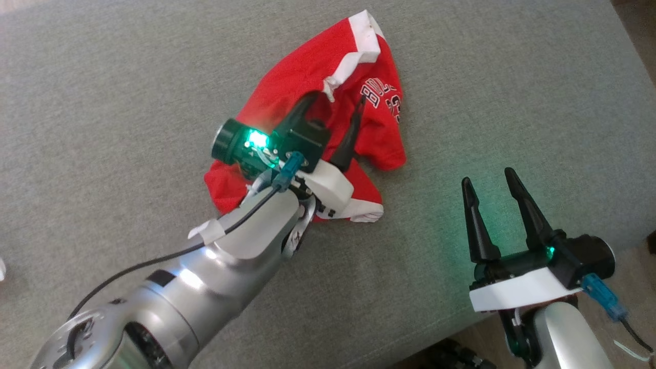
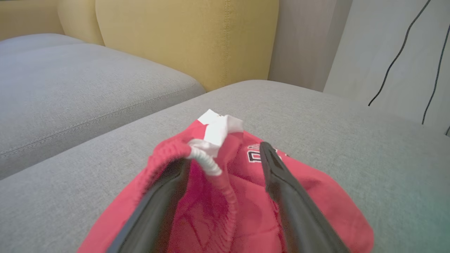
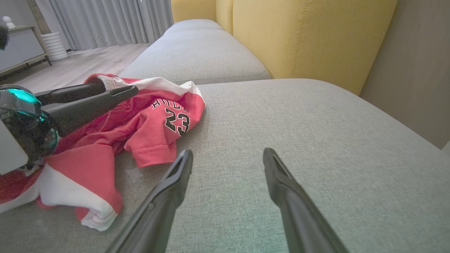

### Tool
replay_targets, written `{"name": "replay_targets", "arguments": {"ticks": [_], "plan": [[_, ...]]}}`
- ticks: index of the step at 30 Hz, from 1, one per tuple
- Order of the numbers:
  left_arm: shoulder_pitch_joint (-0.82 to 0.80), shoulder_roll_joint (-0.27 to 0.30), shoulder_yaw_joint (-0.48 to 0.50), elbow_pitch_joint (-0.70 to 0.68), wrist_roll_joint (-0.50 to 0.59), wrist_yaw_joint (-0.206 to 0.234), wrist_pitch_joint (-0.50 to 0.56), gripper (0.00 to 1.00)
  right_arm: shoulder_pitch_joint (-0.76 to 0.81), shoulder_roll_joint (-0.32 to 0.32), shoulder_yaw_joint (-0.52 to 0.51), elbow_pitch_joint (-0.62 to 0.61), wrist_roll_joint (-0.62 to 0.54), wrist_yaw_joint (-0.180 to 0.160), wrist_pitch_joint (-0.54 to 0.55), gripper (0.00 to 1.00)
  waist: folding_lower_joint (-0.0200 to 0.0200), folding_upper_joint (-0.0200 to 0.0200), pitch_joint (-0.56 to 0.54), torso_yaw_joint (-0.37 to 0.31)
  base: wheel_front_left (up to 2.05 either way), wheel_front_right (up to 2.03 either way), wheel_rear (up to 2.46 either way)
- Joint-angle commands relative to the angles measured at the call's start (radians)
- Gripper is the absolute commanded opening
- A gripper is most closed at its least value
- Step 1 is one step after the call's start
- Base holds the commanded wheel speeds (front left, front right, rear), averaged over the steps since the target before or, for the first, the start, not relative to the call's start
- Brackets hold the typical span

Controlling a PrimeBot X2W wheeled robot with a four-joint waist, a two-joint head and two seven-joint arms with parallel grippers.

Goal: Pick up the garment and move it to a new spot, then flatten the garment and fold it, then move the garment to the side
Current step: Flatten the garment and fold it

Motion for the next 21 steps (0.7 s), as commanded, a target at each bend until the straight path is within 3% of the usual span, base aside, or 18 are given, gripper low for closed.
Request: {"name": "replay_targets", "arguments": {"ticks": [1,6,7,8,16,21], "plan": [[-0.047,-0.003,0.029,-0.019,-0.005,0.019,-0.005,1.0,-0.008,-0.007,0.021,-0.027,0.009,0.005,-0.011,1.0,0.0,0.0,0.0,-0.006,0.0,0.0,0.0],[-0.052,-0.003,0.068,-0.041,0.0,0.032,-0.005,1.0,-0.003,-0.007,0.016,-0.026,0.009,0.005,-0.011,1.0,0.0,0.0,-0.009,-0.01,0.0,0.0,0.0],[-0.05,-0.003,0.071,-0.046,0.006,0.031,-0.005,0.57,0.0,-0.007,0.012,-0.025,0.009,0.005,-0.011,1.0,0.0,0.0,-0.013,-0.007,0.0,0.0,0.0],[-0.045,-0.003,0.072,-0.049,0.009,0.027,-0.005,0.0,0.004,-0.007,0.008,-0.024,0.008,0.005,-0.011,1.0,0.0,0.0,-0.018,-0.003,0.0,0.0,0.0],[-0.028,-0.003,0.002,-0.017,-0.052,-0.054,-0.002,0.0,0.027,-0.007,0.009,-0.019,-0.004,0.005,-0.011,1.0,0.0,0.0,-0.086,0.037,0.0,0.0,0.0],[-0.114,-0.003,-0.048,-0.051,-0.101,-0.157,0.038,0.0,0.054,-0.007,0.023,-0.01,-0.013,0.005,-0.011,1.0,0.0,0.0,-0.163,0.071,0.0,0.0,0.0]]}}
